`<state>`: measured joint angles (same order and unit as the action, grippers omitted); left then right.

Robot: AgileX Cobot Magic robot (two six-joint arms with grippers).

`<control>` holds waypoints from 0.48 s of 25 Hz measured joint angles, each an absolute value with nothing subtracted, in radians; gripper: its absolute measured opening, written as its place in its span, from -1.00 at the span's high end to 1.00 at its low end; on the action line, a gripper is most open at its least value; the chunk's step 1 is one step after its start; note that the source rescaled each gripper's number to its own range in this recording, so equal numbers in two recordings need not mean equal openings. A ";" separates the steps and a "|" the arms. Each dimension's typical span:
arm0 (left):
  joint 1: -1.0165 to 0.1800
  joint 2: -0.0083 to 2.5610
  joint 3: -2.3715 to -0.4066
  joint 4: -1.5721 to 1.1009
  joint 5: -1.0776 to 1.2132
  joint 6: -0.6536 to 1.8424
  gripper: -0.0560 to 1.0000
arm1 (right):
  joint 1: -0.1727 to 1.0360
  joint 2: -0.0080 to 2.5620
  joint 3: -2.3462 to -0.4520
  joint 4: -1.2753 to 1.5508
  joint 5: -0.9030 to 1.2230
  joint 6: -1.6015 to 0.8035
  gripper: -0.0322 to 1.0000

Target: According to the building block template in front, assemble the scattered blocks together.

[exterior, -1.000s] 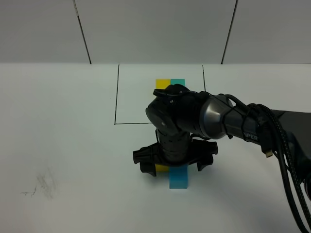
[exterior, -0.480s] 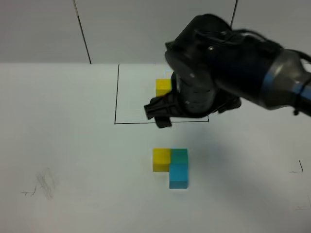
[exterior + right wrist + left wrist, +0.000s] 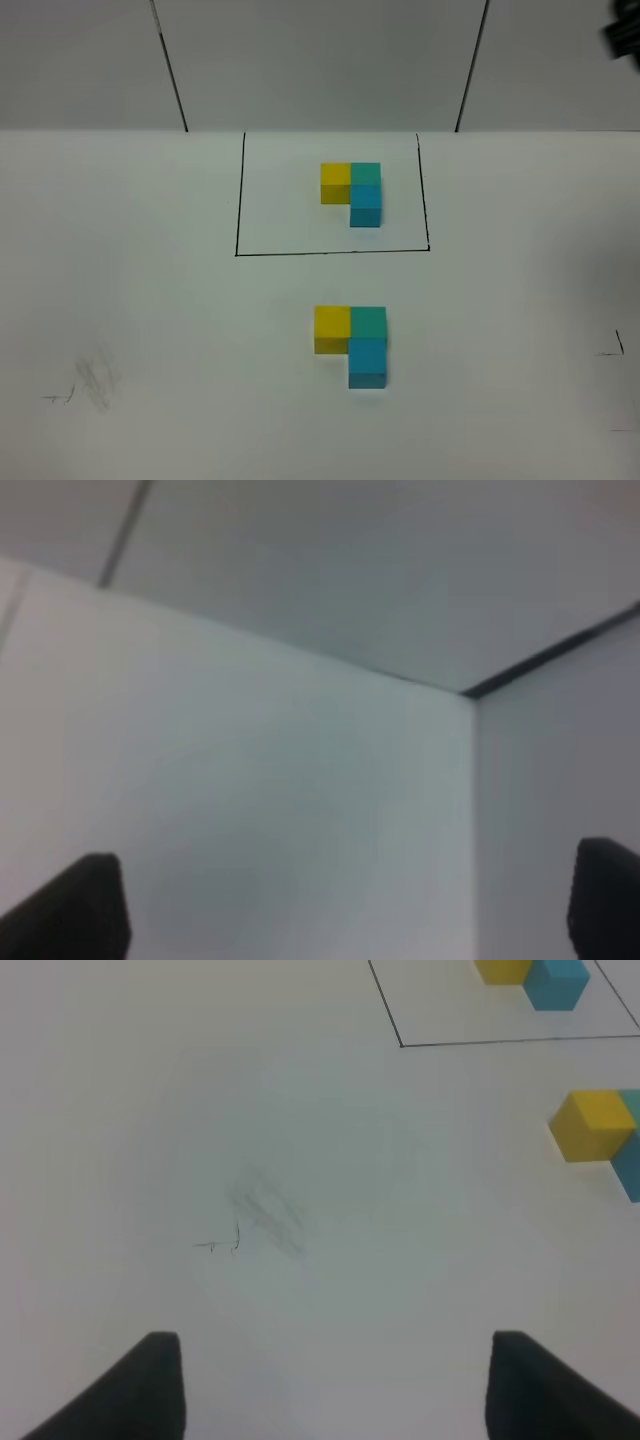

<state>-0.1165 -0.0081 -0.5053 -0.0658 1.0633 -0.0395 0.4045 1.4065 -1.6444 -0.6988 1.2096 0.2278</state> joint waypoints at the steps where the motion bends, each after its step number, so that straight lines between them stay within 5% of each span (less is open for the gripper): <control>1: -0.117 -0.008 -0.505 -0.066 1.063 -0.039 0.15 | 0.339 1.366 -1.644 -0.647 1.211 0.146 -0.68; 7: -0.117 -0.008 -0.505 -0.066 1.063 -0.039 0.15 | -0.073 1.146 -1.626 -0.318 1.218 -0.259 -0.68; 12: -0.117 -0.008 -0.505 -0.066 1.063 -0.039 0.15 | -0.102 0.865 -1.456 -0.250 1.218 -0.300 -0.68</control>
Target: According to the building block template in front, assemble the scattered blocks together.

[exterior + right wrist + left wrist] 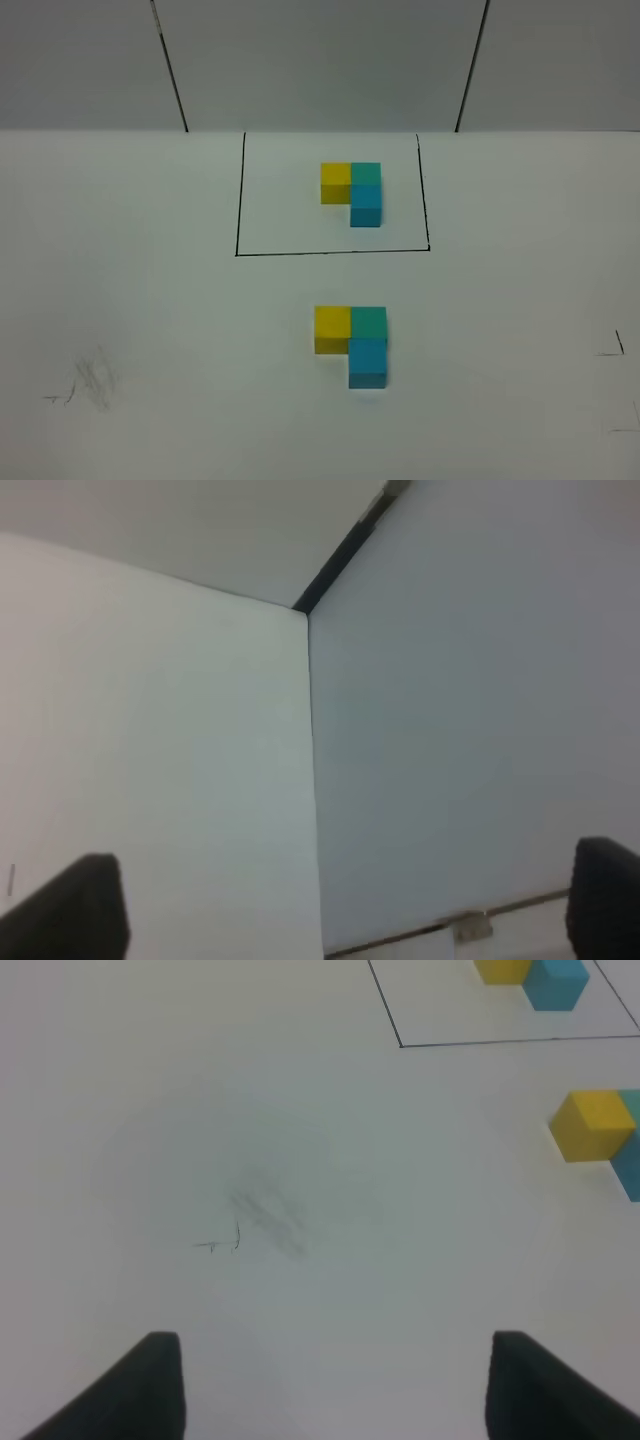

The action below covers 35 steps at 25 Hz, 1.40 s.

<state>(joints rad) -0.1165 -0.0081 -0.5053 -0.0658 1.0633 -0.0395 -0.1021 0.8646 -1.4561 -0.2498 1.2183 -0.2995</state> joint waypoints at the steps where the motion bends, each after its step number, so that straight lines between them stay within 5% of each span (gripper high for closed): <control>1: -0.117 -0.008 -0.505 -0.066 1.063 -0.039 0.15 | -0.091 0.793 -1.395 -0.240 1.218 -0.291 -0.68; 17: -0.117 -0.008 -0.505 -0.066 1.063 -0.039 0.15 | -0.046 0.008 -0.644 -0.024 1.049 -0.104 -0.60; 35: -0.117 -0.008 -0.505 -0.066 1.063 -0.039 0.15 | -0.046 -0.007 -0.496 0.009 1.064 -0.062 -0.59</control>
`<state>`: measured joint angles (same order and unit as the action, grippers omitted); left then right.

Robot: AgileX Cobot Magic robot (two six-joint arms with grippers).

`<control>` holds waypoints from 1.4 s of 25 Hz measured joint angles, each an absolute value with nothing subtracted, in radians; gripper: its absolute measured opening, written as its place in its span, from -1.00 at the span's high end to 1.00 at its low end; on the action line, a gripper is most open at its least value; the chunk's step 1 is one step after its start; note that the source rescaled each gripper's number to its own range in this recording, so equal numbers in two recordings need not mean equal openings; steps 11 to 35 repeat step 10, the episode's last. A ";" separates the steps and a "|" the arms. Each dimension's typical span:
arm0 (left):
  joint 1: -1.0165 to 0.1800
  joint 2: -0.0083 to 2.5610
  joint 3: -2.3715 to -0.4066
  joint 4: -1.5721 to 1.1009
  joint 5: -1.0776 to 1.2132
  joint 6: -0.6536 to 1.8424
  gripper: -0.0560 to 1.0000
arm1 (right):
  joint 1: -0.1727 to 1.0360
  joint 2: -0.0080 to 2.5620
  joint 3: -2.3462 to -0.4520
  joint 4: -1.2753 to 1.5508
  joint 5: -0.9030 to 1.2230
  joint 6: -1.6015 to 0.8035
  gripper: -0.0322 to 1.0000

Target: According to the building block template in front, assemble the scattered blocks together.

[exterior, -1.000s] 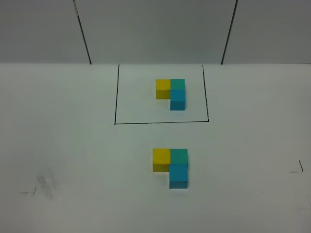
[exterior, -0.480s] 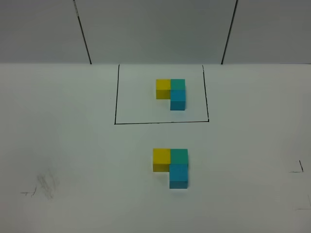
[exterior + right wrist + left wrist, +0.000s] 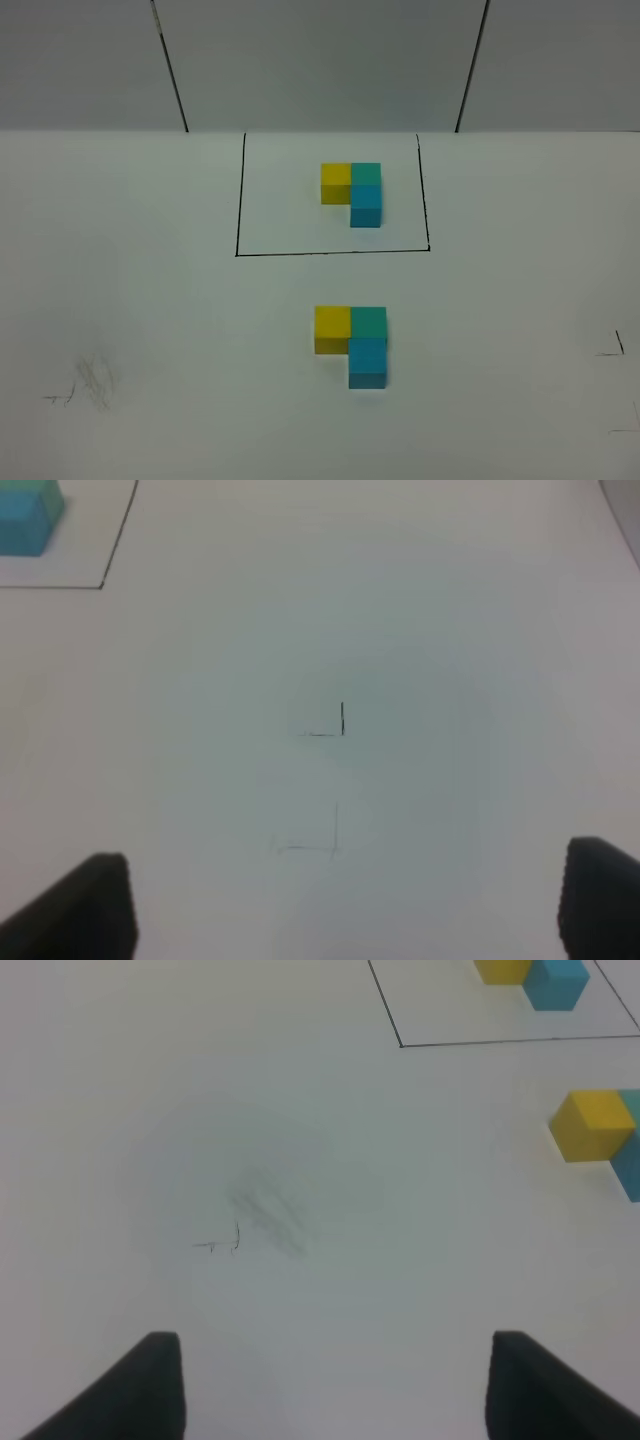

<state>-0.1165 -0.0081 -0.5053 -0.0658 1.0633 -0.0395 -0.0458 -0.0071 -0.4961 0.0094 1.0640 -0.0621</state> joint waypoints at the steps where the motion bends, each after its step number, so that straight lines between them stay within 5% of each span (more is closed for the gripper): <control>1: -0.117 -0.008 -0.505 -0.066 1.063 -0.039 0.15 | -0.046 -0.007 -0.496 0.009 1.064 -0.062 -0.59; 35: -0.117 -0.008 -0.505 -0.066 1.063 -0.039 0.15 | -0.046 -0.007 -0.496 0.011 1.064 -0.062 -0.59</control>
